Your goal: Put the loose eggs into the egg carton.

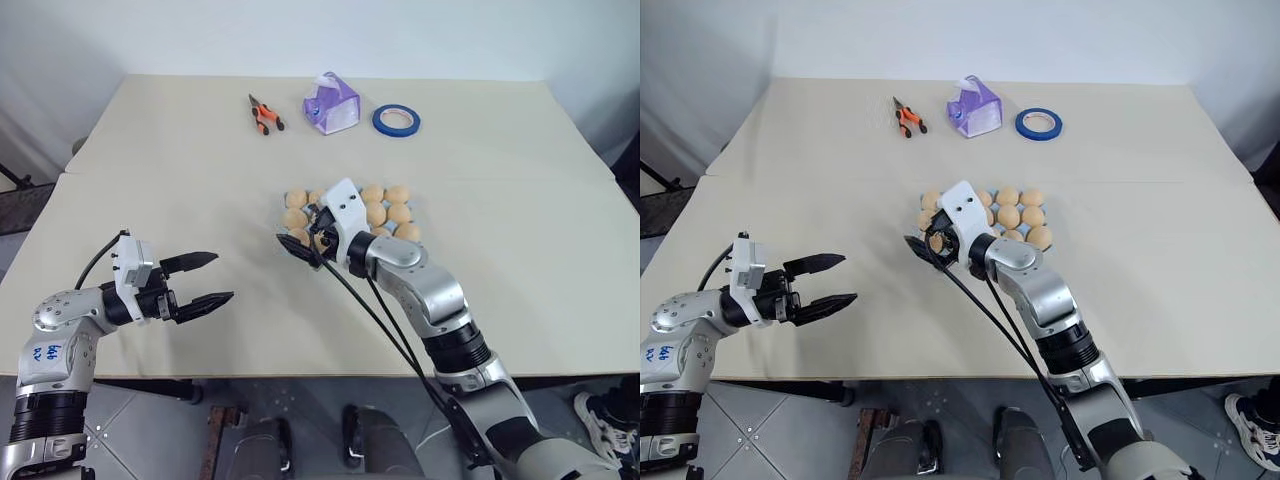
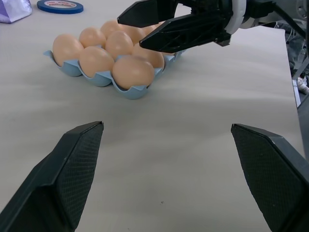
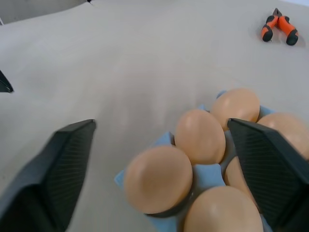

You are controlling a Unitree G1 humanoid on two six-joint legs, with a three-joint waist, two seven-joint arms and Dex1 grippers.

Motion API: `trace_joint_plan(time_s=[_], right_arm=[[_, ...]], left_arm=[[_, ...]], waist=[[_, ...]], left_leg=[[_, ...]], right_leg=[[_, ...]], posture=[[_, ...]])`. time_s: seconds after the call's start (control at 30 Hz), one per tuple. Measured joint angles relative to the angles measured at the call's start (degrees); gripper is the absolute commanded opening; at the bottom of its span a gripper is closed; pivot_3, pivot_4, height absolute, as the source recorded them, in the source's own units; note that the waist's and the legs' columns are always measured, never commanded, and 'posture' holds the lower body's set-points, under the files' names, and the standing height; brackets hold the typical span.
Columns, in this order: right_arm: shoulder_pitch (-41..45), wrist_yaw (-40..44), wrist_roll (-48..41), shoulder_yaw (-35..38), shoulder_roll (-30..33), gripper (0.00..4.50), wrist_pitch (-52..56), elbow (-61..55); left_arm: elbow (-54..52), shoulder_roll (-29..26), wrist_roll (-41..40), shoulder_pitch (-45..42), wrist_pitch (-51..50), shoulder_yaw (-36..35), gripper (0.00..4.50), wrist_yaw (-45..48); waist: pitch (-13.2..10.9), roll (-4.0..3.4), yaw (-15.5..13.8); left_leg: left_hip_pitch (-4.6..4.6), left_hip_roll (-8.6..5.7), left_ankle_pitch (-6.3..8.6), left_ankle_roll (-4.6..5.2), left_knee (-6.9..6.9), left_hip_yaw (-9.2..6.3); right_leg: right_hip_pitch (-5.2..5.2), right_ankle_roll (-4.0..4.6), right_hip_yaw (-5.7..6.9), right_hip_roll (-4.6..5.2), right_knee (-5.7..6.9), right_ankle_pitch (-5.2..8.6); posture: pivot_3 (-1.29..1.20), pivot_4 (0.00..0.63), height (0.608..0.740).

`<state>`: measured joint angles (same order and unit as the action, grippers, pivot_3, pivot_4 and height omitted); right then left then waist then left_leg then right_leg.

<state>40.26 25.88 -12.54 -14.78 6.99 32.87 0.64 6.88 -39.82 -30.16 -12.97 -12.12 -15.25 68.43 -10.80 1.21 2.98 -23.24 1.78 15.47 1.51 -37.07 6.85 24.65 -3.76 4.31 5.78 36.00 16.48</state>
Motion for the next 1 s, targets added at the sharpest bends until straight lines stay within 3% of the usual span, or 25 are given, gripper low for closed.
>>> trace_joint_plan(time_s=[0.3,0.5,0.7,1.0], right_arm=[[-1.3,3.8,-2.2,2.2,3.3,4.48,1.4,-5.7],[-11.6,16.9,-9.0,14.1,22.5,4.48,1.9,-12.5],[-19.5,31.8,-12.1,19.4,32.9,4.48,-5.8,-8.2],[-18.0,34.8,-11.1,19.4,32.4,4.48,-11.8,-0.5]], left_arm=[[0.0,0.0,-0.2,-1.1,-1.0,0.0,4.5,-0.4],[1.0,-1.2,-0.9,-2.3,-2.7,-0.7,4.5,-0.4],[3.2,0.2,-0.8,-6.3,-2.1,0.3,4.5,-0.9],[8.5,1.6,1.3,-10.5,2.3,2.7,4.5,0.0]], waist=[[0.0,0.0,0.1],[0.0,0.01,-1.5],[0.0,0.01,-1.2],[0.0,0.02,-1.5]], left_leg=[[-0.01,0.01,0.03,0.0,0.03,-0.02],[-0.02,-0.11,0.35,0.13,0.0,0.03],[0.1,0.01,0.25,0.26,-0.1,0.3],[0.16,0.03,0.02,0.08,-0.16,0.27]], right_leg=[[0.0,0.0,0.04,0.02,-0.03,0.0],[-0.11,-0.03,0.19,0.19,-0.3,-0.01],[-0.12,-0.04,0.32,0.05,-0.16,-0.02],[-0.12,0.06,0.3,0.08,-0.03,-0.11]], posture=[[0.0,0.15,0.74],[0.0,0.15,0.74],[0.0,0.15,0.74],[0.0,0.15,0.74]])
